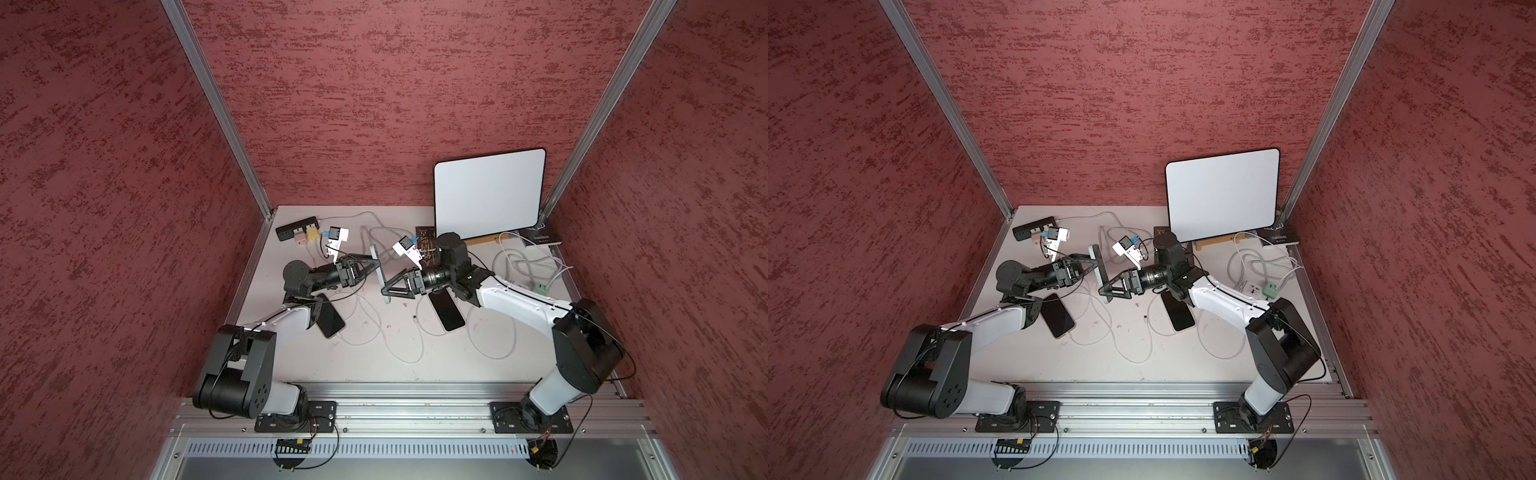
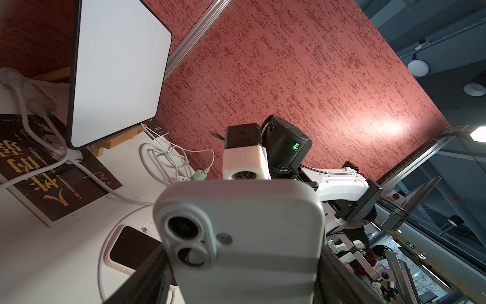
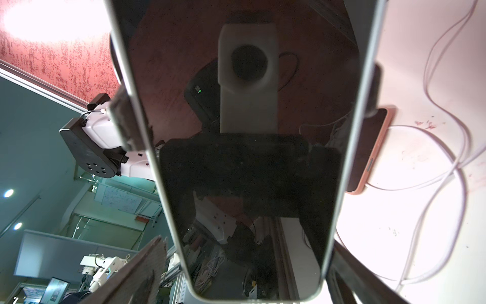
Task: Unplug the charging cable from the phone
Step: Place the phone at the center of the board.
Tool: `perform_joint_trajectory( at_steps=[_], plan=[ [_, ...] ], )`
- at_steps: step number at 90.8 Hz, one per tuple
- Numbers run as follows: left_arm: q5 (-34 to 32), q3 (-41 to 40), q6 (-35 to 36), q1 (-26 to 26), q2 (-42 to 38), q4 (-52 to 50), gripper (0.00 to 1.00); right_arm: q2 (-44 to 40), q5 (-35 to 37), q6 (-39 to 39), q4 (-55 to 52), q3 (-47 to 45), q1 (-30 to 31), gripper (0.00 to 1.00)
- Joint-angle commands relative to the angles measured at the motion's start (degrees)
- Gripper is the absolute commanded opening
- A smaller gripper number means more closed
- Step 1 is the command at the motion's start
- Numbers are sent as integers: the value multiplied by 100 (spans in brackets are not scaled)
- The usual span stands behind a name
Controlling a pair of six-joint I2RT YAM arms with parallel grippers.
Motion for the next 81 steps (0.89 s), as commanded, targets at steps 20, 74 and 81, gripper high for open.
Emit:
perform_joint_trajectory(
  at_steps=[20,74,81],
  plan=[
    [-33,185,359,-70,-69,-201,14,9,-160,48,349,141,91,84],
    [-247,179,797,-48,-281,-834,100,-25,-91,-165,126,152,93,47],
    [-487,132,935,-2,-381,-1036,100,-22,16,-308,-86,164,93,45]
  ],
)
